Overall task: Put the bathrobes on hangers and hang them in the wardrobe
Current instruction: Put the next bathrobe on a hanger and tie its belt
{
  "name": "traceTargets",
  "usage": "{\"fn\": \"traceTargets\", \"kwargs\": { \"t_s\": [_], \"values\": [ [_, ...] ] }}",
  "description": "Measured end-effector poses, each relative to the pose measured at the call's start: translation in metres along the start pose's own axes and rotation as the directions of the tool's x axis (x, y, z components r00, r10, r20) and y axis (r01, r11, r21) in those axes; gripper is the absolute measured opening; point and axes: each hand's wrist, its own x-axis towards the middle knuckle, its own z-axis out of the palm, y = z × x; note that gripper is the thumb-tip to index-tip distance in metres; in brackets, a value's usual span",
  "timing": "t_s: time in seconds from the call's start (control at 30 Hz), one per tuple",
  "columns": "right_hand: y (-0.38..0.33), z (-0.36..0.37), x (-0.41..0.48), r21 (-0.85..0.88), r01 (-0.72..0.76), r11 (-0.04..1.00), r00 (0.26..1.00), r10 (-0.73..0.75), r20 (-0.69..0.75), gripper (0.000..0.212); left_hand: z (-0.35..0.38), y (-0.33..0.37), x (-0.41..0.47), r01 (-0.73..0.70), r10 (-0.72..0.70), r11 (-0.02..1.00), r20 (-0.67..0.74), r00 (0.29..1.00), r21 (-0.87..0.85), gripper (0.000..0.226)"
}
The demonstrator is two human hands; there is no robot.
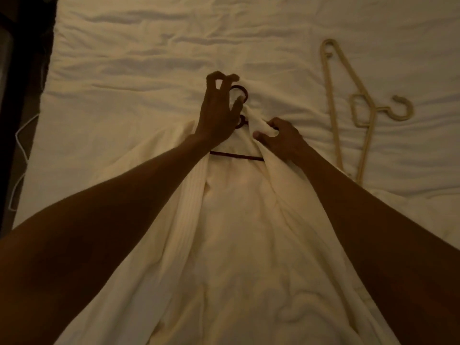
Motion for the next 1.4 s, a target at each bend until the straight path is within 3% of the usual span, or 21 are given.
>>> {"fn": "traceTargets", "kwargs": {
  "t_s": [0.07,0.17,0.3,0.4,0.5,0.67,0.9,1.0,1.07,1.17,1.33,1.4],
  "values": [
    [-0.002,-0.005,-0.013,0.062,0.017,0.998,1.0,-0.018,0.015,0.047,-0.006,0.008,-0.02,-0.027,0.027,0.999,0.006,1.0,-0.042,0.037],
    [0.004,-0.012,-0.049,0.104,0.11,0.989,0.986,-0.095,-0.136,0.041,-0.018,0.022,-0.047,0.002,0.001,0.996,0.036,0.999,-0.093,0.036],
    [0.02,-0.029,-0.116,0.084,0.247,0.965,0.91,-0.201,-0.362,0.025,-0.034,0.051,-0.08,0.029,-0.021,0.994,0.072,0.997,-0.11,0.029],
    [0.026,-0.047,-0.168,0.146,0.243,0.959,0.909,-0.173,-0.379,0.019,-0.043,0.08,-0.104,0.023,-0.009,0.989,0.098,0.995,-0.145,0.028],
    [0.047,-0.055,-0.225,0.122,0.174,0.977,0.933,-0.124,-0.337,0.017,-0.048,0.115,-0.138,0.059,-0.035,0.981,0.131,0.991,-0.186,0.026],
    [0.105,-0.048,-0.322,0.028,-0.155,0.988,0.975,0.158,-0.159,0.032,-0.051,0.174,-0.204,0.057,-0.015,0.977,0.201,0.98,-0.203,0.025],
    [0.163,-0.038,-0.42,-0.112,-0.383,0.917,0.921,0.388,0.034,0.061,-0.035,0.232,-0.298,0.1,-0.029,0.973,0.323,0.946,-0.206,0.025],
    [0.177,-0.04,-0.452,-0.169,-0.435,0.884,0.893,0.448,0.048,0.07,-0.03,0.25,-0.328,0.164,-0.083,0.964,0.35,0.933,-0.209,0.024],
    [0.177,-0.041,-0.472,-0.172,-0.414,0.894,0.909,0.417,-0.024,0.063,-0.029,0.261,-0.342,0.243,-0.152,0.945,0.362,0.92,-0.22,0.024],
    [0.159,-0.043,-0.506,-0.035,-0.313,0.949,0.937,0.303,-0.173,0.039,-0.036,0.277,-0.358,0.431,-0.319,0.879,0.421,0.849,-0.204,0.039],
    [0.11,-0.033,-0.554,0.025,-0.12,0.993,0.988,0.121,-0.099,0.031,-0.069,0.306,-0.37,0.81,-0.564,0.553,0.627,0.537,-0.197,0.068],
    [0.096,-0.026,-0.565,0.059,-0.108,0.992,0.988,0.114,-0.101,0.031,-0.081,0.305,-0.373,0.835,-0.553,0.526,0.681,0.48,-0.162,0.075]
  ]
}}
